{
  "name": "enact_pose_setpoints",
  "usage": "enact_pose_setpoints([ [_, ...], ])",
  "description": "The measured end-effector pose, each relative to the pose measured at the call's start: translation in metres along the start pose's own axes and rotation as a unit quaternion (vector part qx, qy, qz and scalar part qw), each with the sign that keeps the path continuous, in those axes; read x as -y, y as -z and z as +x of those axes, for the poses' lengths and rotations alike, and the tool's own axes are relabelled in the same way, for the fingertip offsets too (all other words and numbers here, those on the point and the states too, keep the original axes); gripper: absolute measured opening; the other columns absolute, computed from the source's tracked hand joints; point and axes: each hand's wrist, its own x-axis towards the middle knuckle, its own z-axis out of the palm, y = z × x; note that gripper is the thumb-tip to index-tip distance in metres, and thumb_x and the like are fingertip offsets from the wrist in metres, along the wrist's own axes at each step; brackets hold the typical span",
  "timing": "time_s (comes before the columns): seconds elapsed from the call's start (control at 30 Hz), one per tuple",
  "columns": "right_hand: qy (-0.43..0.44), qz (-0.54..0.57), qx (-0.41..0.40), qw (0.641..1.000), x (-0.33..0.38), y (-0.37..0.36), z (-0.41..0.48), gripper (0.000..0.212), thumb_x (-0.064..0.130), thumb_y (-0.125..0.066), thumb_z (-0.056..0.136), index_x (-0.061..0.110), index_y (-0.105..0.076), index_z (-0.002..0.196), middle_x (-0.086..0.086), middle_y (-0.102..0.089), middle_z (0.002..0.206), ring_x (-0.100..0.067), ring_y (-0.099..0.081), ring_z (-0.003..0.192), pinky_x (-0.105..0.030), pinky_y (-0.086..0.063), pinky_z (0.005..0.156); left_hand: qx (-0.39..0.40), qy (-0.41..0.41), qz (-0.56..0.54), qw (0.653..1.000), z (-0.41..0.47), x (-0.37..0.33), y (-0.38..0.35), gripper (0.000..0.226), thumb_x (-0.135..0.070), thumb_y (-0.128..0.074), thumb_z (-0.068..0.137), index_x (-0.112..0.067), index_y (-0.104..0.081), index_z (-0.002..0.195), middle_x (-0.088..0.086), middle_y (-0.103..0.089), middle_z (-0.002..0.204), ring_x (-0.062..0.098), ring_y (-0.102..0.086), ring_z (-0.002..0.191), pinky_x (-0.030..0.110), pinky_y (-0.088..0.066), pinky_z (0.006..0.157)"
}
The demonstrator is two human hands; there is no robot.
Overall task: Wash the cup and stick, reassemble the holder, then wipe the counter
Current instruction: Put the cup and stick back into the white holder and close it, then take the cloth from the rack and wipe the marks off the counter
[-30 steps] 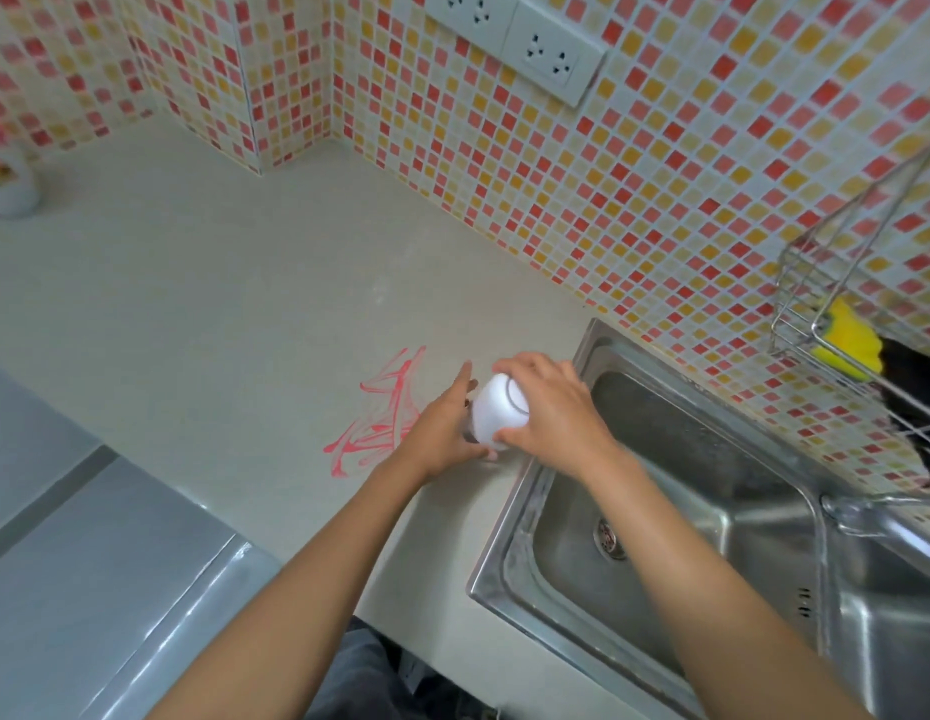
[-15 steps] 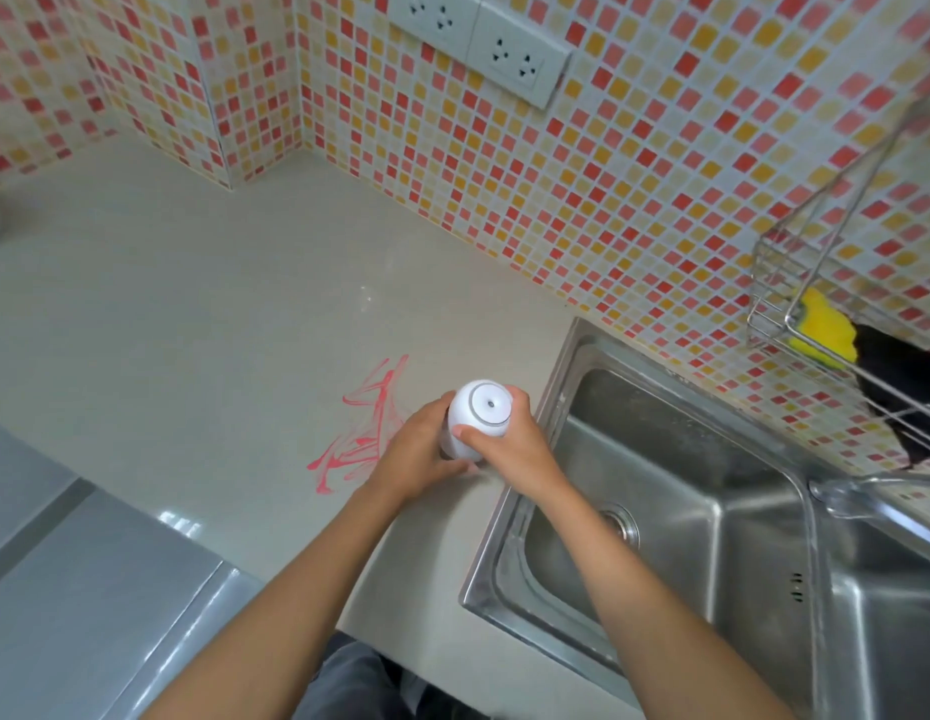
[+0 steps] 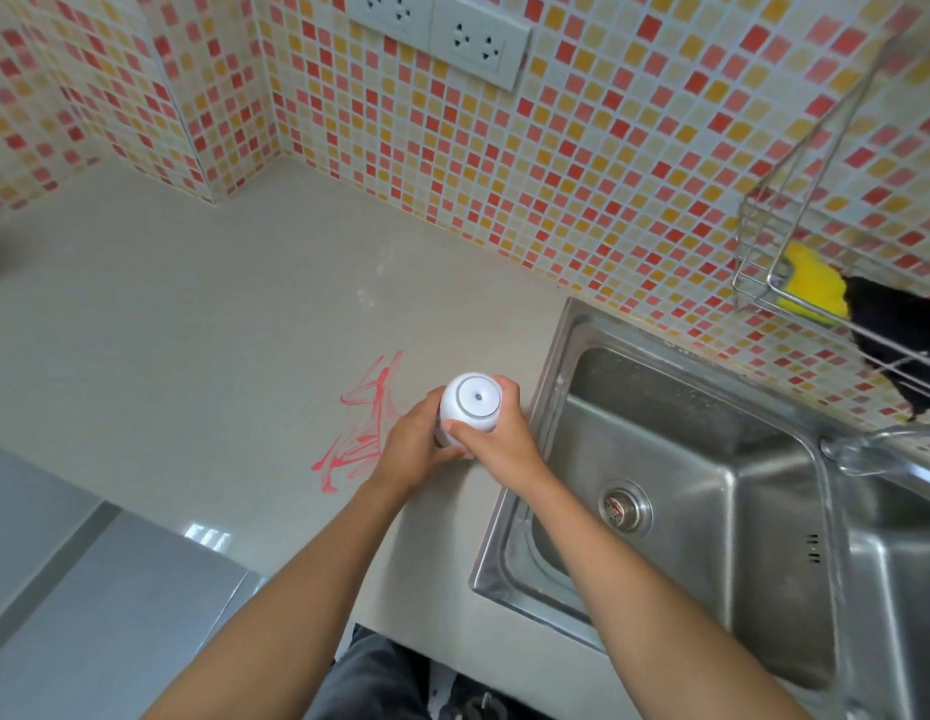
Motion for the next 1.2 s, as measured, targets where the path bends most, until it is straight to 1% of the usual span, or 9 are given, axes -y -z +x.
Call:
enact_pose_setpoints([
  [0.13, -0.003, 0.004, 0.015, 1.000, 0.004, 0.003, -0.002, 0.085, 0.033, -0.084, 0.067, 0.023, -0.032, 0.134, 0.009, -0.052, 0.122, -0.010, -0.051, 0.117, -0.014, -0.041, 0.090, 0.035, 0.003, 0.020, 0.999, 0.000, -0.003, 0.006, 0.079, -0.026, -0.084, 0.071, -0.025, -0.043, 0.139, -0.010, -0.058, 0.131, 0.009, -0.057, 0.115, 0.023, -0.044, 0.091],
  [0.23, -0.007, -0.010, 0.004, 1.000, 0.008, 0.009, -0.011, 0.114, 0.059, -0.078, 0.063, 0.031, -0.010, 0.151, 0.009, -0.025, 0.152, -0.005, -0.026, 0.137, -0.026, -0.025, 0.110, 0.076, -0.003, 0.045, 0.996, -0.004, -0.007, 0.018, 0.073, -0.032, -0.071, 0.077, -0.026, -0.039, 0.142, -0.007, -0.051, 0.141, 0.012, -0.050, 0.127, 0.032, -0.043, 0.103],
  [0.3, 0.017, -0.019, -0.043, 0.999, 0.010, 0.020, -0.019, 0.104, 0.059, -0.070, 0.074, 0.031, -0.007, 0.152, 0.012, -0.013, 0.158, -0.003, -0.015, 0.142, -0.026, -0.015, 0.114, 0.063, 0.019, 0.083, 0.994, -0.008, -0.008, 0.031, 0.077, -0.017, -0.061, 0.083, -0.015, -0.025, 0.151, 0.004, -0.032, 0.156, 0.021, -0.033, 0.143, 0.036, -0.030, 0.116],
  [0.37, 0.063, -0.053, -0.099, 0.992, 0.007, 0.037, -0.027, 0.088, 0.049, -0.063, 0.086, 0.023, -0.012, 0.153, 0.006, -0.013, 0.159, -0.006, -0.012, 0.144, -0.026, -0.012, 0.117, 0.003, 0.040, 0.123, 0.992, -0.010, -0.012, 0.045, 0.081, -0.004, -0.056, 0.086, -0.009, -0.013, 0.154, 0.005, -0.016, 0.161, 0.020, -0.016, 0.149, 0.030, -0.016, 0.119],
  [0.47, 0.094, -0.126, -0.141, 0.977, -0.004, 0.067, -0.042, 0.078, 0.043, -0.058, 0.092, 0.016, -0.016, 0.152, 0.006, -0.014, 0.159, -0.007, -0.010, 0.145, -0.021, -0.009, 0.115, -0.074, -0.017, 0.143, 0.987, -0.007, -0.036, 0.054, 0.078, -0.007, -0.053, 0.090, -0.009, -0.009, 0.154, 0.007, -0.009, 0.163, 0.020, -0.010, 0.150, 0.036, -0.016, 0.122],
  [0.57, 0.092, -0.180, -0.174, 0.964, -0.022, 0.099, -0.056, 0.074, 0.048, -0.049, 0.094, 0.018, -0.014, 0.153, 0.008, -0.012, 0.160, -0.007, -0.006, 0.146, -0.025, -0.009, 0.118, -0.105, -0.094, 0.173, 0.975, 0.003, -0.080, 0.037, 0.076, -0.018, -0.052, 0.096, -0.011, -0.006, 0.155, 0.005, -0.003, 0.163, 0.018, -0.003, 0.151, 0.034, -0.011, 0.121],
  [0.67, 0.088, -0.188, -0.218, 0.954, -0.033, 0.137, -0.068, 0.069, 0.045, -0.044, 0.097, 0.019, -0.013, 0.153, 0.007, -0.012, 0.160, -0.007, -0.007, 0.146, -0.030, -0.013, 0.119, -0.091, -0.168, 0.204, 0.960, 0.013, -0.124, 0.000, 0.074, -0.036, -0.046, 0.099, -0.014, -0.002, 0.155, 0.002, 0.005, 0.163, 0.015, 0.004, 0.150, 0.028, -0.006, 0.119],
  [0.77, 0.086, -0.194, -0.258, 0.943, -0.037, 0.173, -0.078, 0.068, 0.044, -0.044, 0.098, 0.021, -0.012, 0.153, 0.009, -0.010, 0.160, -0.005, -0.006, 0.146, -0.027, -0.012, 0.119, -0.050, -0.222, 0.226, 0.947, 0.021, -0.162, -0.041, 0.076, -0.047, -0.041, 0.100, -0.019, 0.004, 0.155, -0.004, 0.014, 0.161, 0.011, 0.009, 0.149, 0.029, -0.007, 0.117],
  [1.2, 0.137, -0.202, -0.375, 0.894, -0.039, 0.303, -0.092, 0.061, 0.038, -0.045, 0.099, 0.017, -0.022, 0.151, 0.005, -0.019, 0.159, -0.007, -0.014, 0.145, -0.028, -0.017, 0.118, 0.011, -0.347, 0.338, 0.875, 0.053, -0.283, -0.152, 0.076, -0.054, -0.028, 0.101, -0.018, 0.014, 0.153, 0.000, 0.024, 0.159, 0.014, 0.022, 0.146, 0.030, 0.011, 0.118],
])
